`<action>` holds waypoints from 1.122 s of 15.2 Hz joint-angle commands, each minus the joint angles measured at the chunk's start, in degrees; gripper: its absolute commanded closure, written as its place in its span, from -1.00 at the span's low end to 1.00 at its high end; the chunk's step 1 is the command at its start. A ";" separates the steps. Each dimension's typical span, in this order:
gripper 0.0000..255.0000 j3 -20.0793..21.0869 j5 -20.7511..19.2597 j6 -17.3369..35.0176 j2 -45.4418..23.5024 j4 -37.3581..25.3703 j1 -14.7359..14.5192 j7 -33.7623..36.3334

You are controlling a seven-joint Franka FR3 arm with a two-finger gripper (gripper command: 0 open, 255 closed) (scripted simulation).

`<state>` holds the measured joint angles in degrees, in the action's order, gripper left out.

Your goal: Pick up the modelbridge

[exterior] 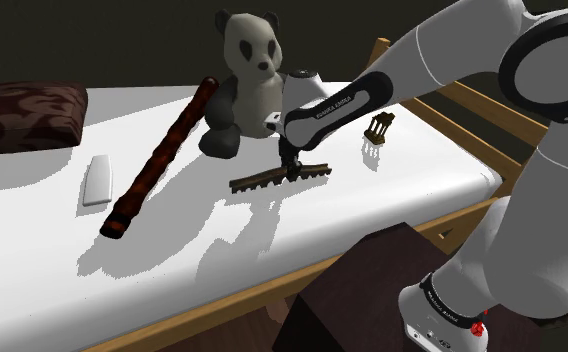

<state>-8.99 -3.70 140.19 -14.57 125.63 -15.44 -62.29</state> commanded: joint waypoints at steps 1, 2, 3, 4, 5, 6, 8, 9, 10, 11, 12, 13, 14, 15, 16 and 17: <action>1.00 -0.01 0.02 0.02 -0.04 0.02 0.01 0.02; 1.00 -0.01 0.02 0.01 -0.04 0.00 0.01 0.01; 1.00 0.00 0.02 0.00 -0.05 -0.02 0.01 0.02; 1.00 0.00 0.02 0.00 -0.04 -0.01 0.00 0.03; 1.00 -0.01 0.01 0.01 -0.03 0.01 0.01 0.02; 1.00 -0.04 -0.06 -0.68 0.55 -0.09 -0.02 0.03; 1.00 -0.10 -0.20 -2.05 1.69 -0.34 -0.09 0.04; 1.00 -0.12 -0.26 -2.75 2.23 -0.51 -0.11 0.05; 1.00 -0.14 -0.33 -3.45 2.77 -0.67 -0.14 0.05; 1.00 -0.16 -0.39 -4.15 3.30 -0.84 -0.17 0.05; 1.00 -0.18 -0.45 -4.85 3.82 -1.03 -0.20 0.05; 1.00 -0.19 -0.51 -5.56 4.33 -1.23 -0.22 0.05; 1.00 -0.21 -0.56 -6.27 4.83 -1.44 -0.25 0.05; 1.00 -0.22 -0.62 -6.98 5.32 -1.66 -0.27 0.05; 1.00 -0.23 -0.67 -7.69 5.80 -1.90 -0.29 0.04; 1.00 -0.24 -0.72 -8.41 6.27 -2.14 -0.31 0.04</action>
<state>-9.19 -4.38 132.54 -8.76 123.80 -15.78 -62.15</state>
